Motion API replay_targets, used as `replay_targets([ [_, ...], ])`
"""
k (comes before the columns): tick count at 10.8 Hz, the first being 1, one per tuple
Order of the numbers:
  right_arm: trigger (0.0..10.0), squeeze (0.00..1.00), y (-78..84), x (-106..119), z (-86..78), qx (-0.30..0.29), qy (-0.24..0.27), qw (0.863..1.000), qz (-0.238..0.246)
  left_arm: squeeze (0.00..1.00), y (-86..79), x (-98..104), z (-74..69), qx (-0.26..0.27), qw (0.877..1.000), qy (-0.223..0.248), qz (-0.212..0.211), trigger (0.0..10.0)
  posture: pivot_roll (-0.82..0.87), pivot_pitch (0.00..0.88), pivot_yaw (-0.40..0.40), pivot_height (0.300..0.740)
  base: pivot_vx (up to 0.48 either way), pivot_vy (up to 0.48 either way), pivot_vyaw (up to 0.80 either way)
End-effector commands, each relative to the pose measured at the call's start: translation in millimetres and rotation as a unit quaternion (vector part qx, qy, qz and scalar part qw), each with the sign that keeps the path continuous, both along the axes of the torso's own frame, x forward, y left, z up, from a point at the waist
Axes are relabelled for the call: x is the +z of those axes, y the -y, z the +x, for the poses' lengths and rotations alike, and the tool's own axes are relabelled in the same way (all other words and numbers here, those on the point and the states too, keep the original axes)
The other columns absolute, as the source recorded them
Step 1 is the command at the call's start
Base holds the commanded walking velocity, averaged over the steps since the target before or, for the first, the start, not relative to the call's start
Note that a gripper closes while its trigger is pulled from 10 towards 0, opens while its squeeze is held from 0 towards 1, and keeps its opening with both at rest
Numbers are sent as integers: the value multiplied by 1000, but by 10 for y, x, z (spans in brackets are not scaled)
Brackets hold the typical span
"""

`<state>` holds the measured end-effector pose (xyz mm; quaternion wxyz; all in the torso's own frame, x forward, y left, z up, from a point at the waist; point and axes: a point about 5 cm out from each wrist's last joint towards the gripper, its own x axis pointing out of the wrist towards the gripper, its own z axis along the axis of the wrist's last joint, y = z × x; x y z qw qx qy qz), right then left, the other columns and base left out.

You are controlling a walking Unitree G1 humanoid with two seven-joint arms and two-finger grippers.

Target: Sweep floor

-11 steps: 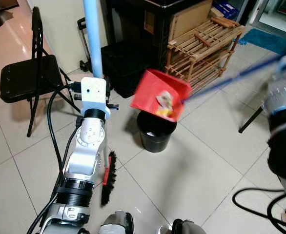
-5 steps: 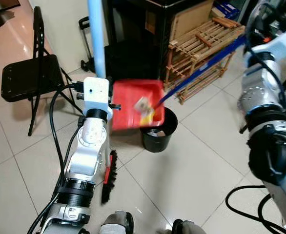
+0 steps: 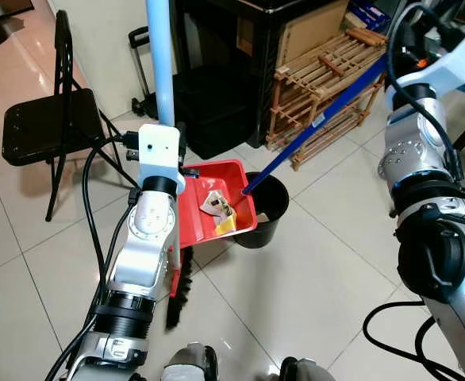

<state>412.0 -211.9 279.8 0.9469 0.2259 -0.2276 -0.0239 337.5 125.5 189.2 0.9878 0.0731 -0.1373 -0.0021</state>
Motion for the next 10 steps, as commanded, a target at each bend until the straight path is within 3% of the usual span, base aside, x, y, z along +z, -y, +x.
replay_targets([
  [1,10000,0,-29,148,-5,2,26,1000,-6,0,16,123,-31,-8,999,32,7,10000,102,106,56,740,0,0,0],
  [4,10000,0,-107,111,8,19,20,999,-18,0,-1,92,-23,-3,1000,24,9,10000,103,114,52,740,0,0,0],
  [10,10000,0,-119,36,17,22,2,1000,-13,0,-36,102,-8,7,1000,24,15,10000,111,131,46,740,303,0,0],
])
